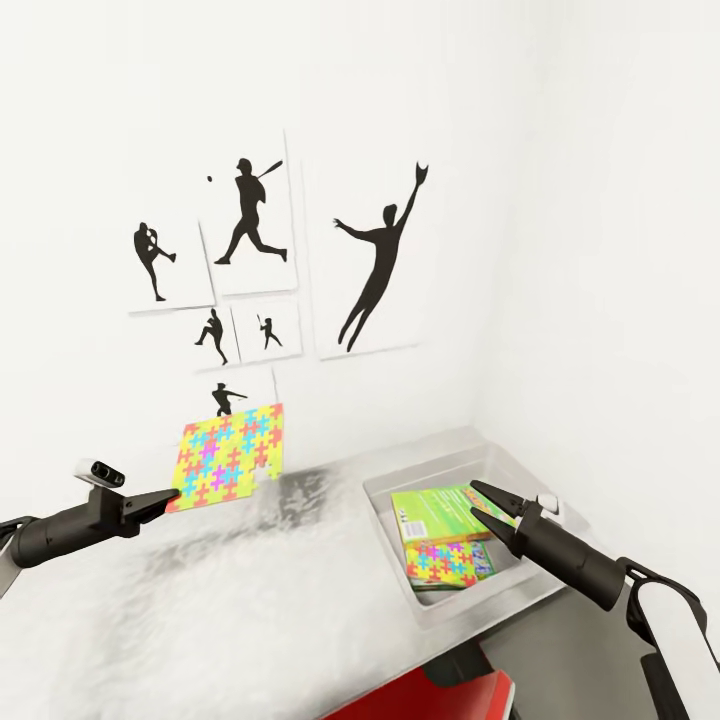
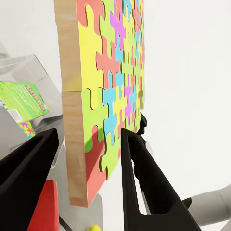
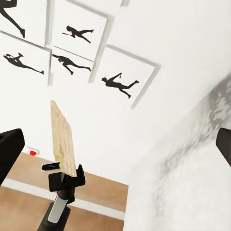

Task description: Put all the toys in the child's room - the three board games (two on the bed and one on the table), the two jigsaw puzzles on the table, and the tennis ball on the table - inside the toy box on the table in the child's room.

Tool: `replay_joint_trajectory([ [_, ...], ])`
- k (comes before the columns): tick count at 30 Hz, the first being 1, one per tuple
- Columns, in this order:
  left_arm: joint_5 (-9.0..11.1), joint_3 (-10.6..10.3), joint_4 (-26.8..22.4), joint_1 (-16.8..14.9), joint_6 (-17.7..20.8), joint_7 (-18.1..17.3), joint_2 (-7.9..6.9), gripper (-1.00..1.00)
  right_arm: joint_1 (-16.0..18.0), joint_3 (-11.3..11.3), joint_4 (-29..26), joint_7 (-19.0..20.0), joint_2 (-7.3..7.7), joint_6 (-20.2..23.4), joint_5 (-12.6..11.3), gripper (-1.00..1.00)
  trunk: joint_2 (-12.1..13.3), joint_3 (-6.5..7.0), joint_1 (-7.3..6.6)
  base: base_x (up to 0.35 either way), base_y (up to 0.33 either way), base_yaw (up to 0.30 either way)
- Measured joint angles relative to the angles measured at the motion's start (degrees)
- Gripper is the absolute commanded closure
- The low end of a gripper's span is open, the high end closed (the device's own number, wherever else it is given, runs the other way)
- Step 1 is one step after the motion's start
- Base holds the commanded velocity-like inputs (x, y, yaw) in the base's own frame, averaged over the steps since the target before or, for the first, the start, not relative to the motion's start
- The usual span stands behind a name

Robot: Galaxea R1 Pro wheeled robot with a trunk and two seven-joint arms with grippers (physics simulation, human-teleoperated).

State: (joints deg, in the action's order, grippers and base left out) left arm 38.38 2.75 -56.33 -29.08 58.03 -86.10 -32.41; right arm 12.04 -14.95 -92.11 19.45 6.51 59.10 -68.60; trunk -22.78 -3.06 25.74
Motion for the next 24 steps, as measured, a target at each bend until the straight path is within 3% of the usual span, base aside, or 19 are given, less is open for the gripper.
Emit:
replay_joint_trajectory([
  [24,0.02,0.0,0.0,0.01,0.0,-0.07,0.0,1.0,-0.06,-0.09,0.0,0.0,0.09,0.0,0.0,-1.0,0.0,0.0,0.0,0.013,0.0,0.0],
])
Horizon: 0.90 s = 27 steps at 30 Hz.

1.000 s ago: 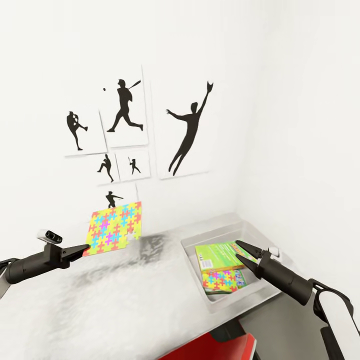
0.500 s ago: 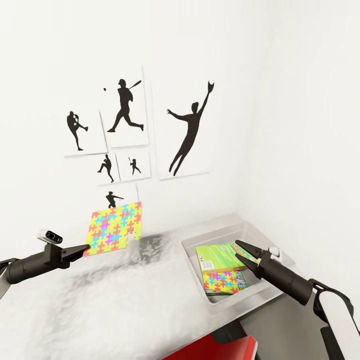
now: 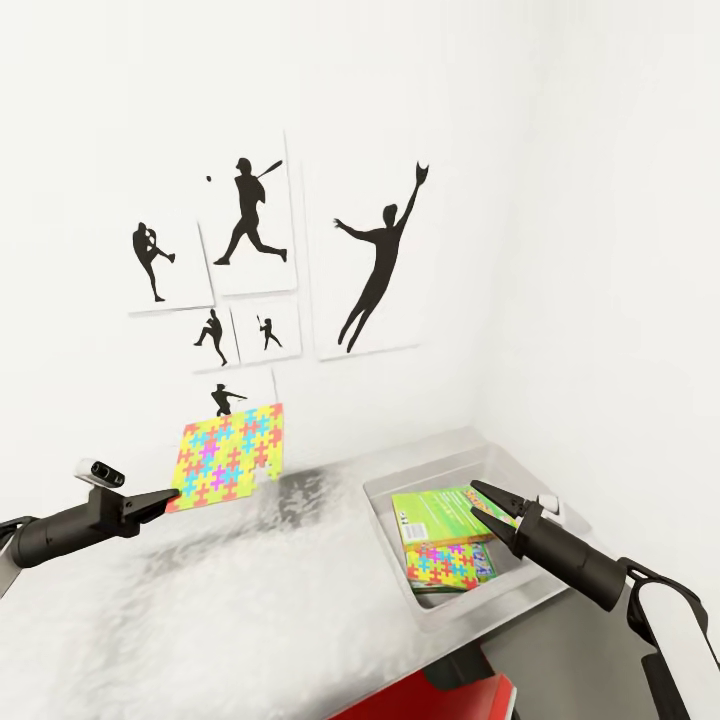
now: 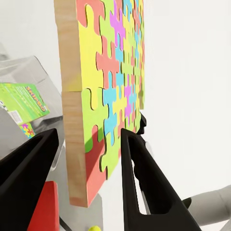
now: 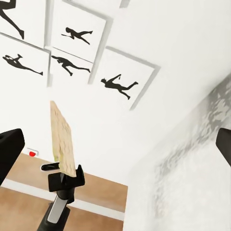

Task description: Put all the toys in the child's room - the three board games (two on the bed and one on the table), the two jigsaw puzzles on the table, and the tennis ball on the table - inside the toy box on the table in the child's room.

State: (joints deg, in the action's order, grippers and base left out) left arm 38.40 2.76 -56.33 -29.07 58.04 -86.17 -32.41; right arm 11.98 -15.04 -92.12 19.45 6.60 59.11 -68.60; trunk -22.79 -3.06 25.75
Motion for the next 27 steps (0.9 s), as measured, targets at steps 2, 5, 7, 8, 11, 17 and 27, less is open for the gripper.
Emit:
replay_joint_trajectory([
  [2,-0.01,0.0,0.0,-0.03,0.0,0.0,0.0,1.0,0.03,0.0,0.0,0.0,0.0,0.0,0.0,-1.0,0.0,0.0,0.0,0.0,0.0,0.0],
  [5,-0.01,0.02,0.0,-0.03,0.0,-0.01,0.0,1.0,0.02,0.0,0.0,0.0,0.0,0.0,0.0,-1.0,0.0,0.0,0.0,0.0,0.0,0.0],
  [7,-0.01,0.03,0.0,-0.03,0.0,-0.01,0.0,1.0,0.0,0.0,0.0,0.0,0.0,0.0,0.0,-1.0,0.0,0.0,0.0,0.0,0.0,0.0],
  [8,-0.02,0.05,0.0,-0.04,0.0,-0.01,0.0,1.0,0.01,0.0,0.0,0.0,0.0,0.0,0.0,-1.0,0.0,0.0,0.0,0.0,0.0,0.0],
  [11,-0.01,0.04,0.0,-0.04,0.0,-0.01,0.0,1.0,0.01,0.0,0.0,0.0,0.0,0.0,0.0,-1.0,0.0,0.0,0.0,0.0,0.0,0.0],
  [17,-0.03,0.07,0.0,-0.02,0.0,-0.01,0.0,1.0,0.01,0.05,0.0,0.07,0.0,-0.11,0.0,-1.0,0.0,0.0,0.0,0.0,0.0,0.0],
  [27,-0.05,0.09,0.0,-0.03,0.0,-0.01,0.0,1.0,-0.24,-2.04,0.2,0.14,-0.07,-0.26,0.09,-1.0,0.0,0.0,0.0,0.0,0.0,0.0],
])
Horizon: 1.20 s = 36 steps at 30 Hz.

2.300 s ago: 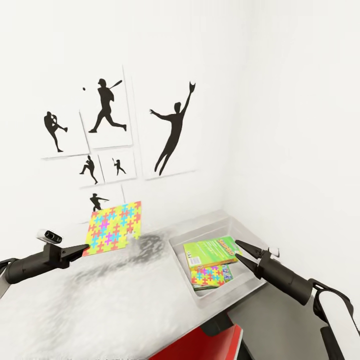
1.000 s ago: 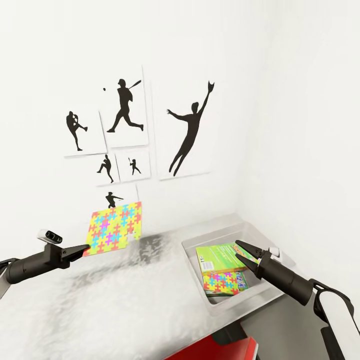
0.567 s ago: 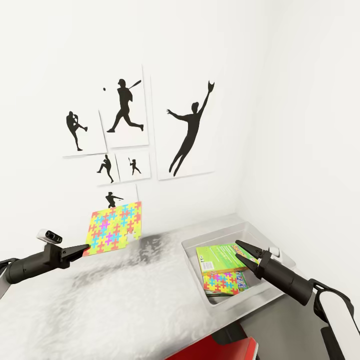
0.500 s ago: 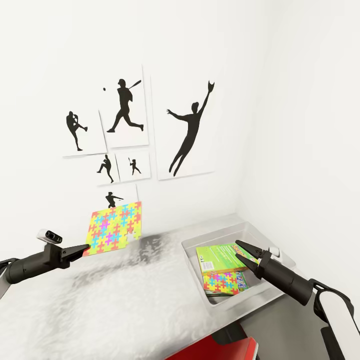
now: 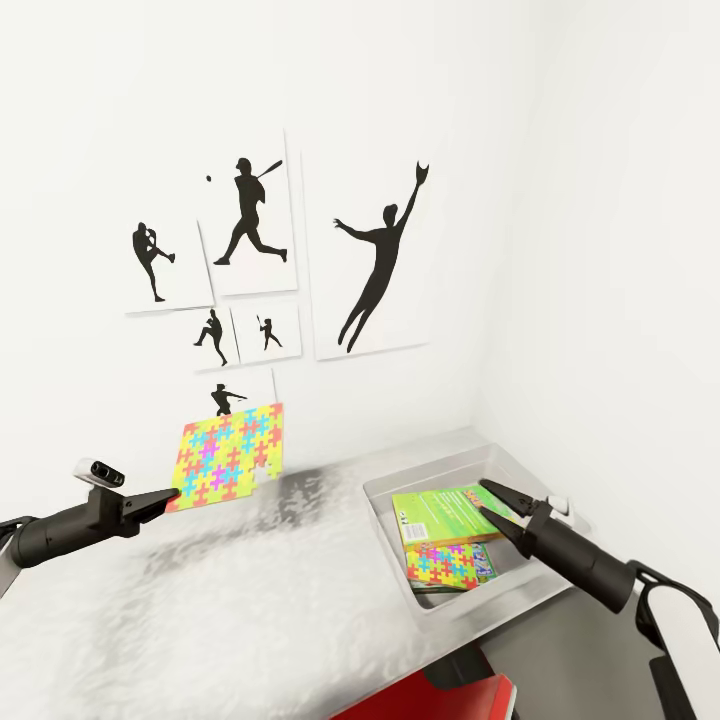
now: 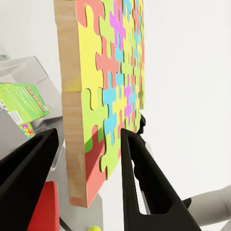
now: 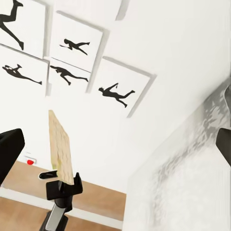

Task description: Put all the toys in the child's room - the three board games (two on the bed and one on the table), the two jigsaw puzzles on the table, and the tennis ball on the table - inside the toy box on the table in the child's room.

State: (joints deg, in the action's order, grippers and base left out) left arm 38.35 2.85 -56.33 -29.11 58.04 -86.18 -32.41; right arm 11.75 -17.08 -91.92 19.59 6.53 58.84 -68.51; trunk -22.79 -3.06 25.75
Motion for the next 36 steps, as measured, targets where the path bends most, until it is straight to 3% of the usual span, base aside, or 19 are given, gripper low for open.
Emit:
replay_joint_trajectory([
  [30,-0.01,-0.05,-0.14,0.02,0.07,0.25,0.05,1.0,-0.04,-0.66,-0.1,0.1,0.32,0.38,-0.17,-1.0,0.0,0.0,0.0,0.0,0.0,0.0],
  [33,-0.09,-0.17,-0.49,-0.18,0.24,2.02,0.93,1.0,-0.07,-1.23,-0.11,2.39,0.63,0.52,-0.18,-1.0,0.0,0.0,0.0,0.0,0.0,0.0],
  [36,0.07,-0.3,-1.26,-2.1,0.81,4.9,4.07,1.0,-0.41,-2.94,-0.13,7.59,0.81,0.62,0.02,-1.0,0.0,0.0,0.0,0.0,0.0,0.0],
])
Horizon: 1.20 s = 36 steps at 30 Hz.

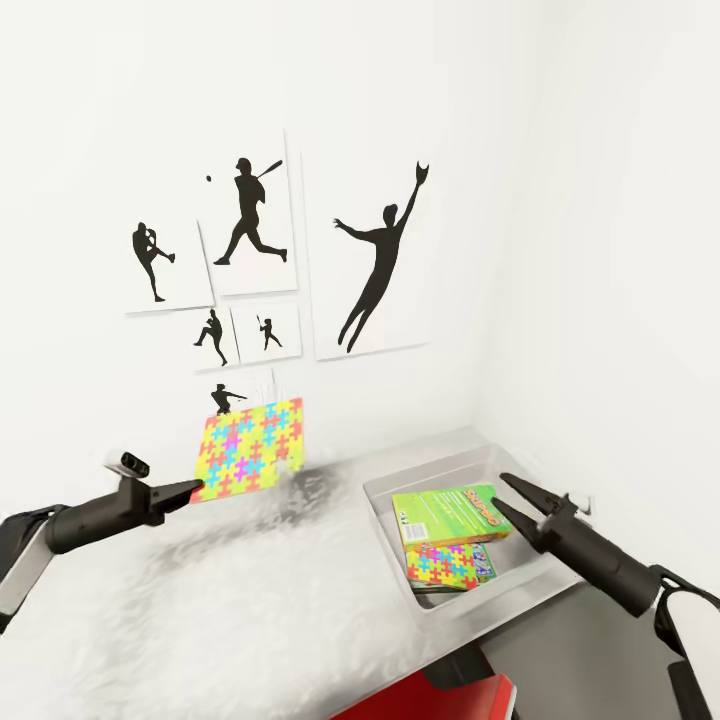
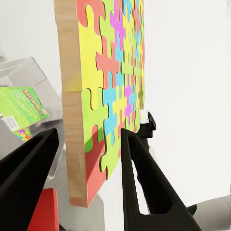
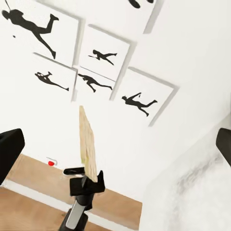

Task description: Put all the toys in the child's room - the three board games (two on the bed and one on the table), the two jigsaw puzzles on the table, and the tennis ball on the table - inside the toy box on the table in the child's room.

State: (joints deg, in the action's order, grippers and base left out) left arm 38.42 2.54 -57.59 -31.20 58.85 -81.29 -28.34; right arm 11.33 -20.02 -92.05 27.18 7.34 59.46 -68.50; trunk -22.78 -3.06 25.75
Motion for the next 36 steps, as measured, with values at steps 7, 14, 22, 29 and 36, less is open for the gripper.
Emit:
replay_joint_trajectory([
  [7,-0.41,-0.48,-0.08,-5.53,0.47,7.6,7.57,1.0,-0.54,-3.24,0.02,3.41,0.17,0.21,0.19,-1.0,0.0,0.0,0.0,0.0,0.0,0.0],
  [14,-0.44,-1.93,0.86,-9.89,0.58,22.45,18.51,1.0,-0.87,-5.85,0.17,3.71,0.45,0.29,0.28,-1.0,0.0,-0.01,0.0,0.0,0.0,0.0],
  [22,-0.48,-2.04,1.56,-10.7,-0.11,43.63,32.68,1.0,-1.43,-8.63,0.36,3.74,0.48,0.29,0.58,-1.0,0.0,-0.01,0.0,0.0,0.0,0.0],
  [29,-0.08,-2.17,5.29,-10.74,-4.92,52.94,38.31,1.0,-1.76,-8.86,0.37,3.68,0.41,0.29,0.59,-1.0,0.0,-0.01,0.0,0.0,0.0,0.0],
  [36,-0.38,-3.9,15.0,-10.75,-14.64,53.98,38.32,1.0,-1.79,-9.76,0.37,3.74,0.4,0.29,0.6,-1.0,0.0,-0.01,0.0,0.0,0.0,0.0],
])
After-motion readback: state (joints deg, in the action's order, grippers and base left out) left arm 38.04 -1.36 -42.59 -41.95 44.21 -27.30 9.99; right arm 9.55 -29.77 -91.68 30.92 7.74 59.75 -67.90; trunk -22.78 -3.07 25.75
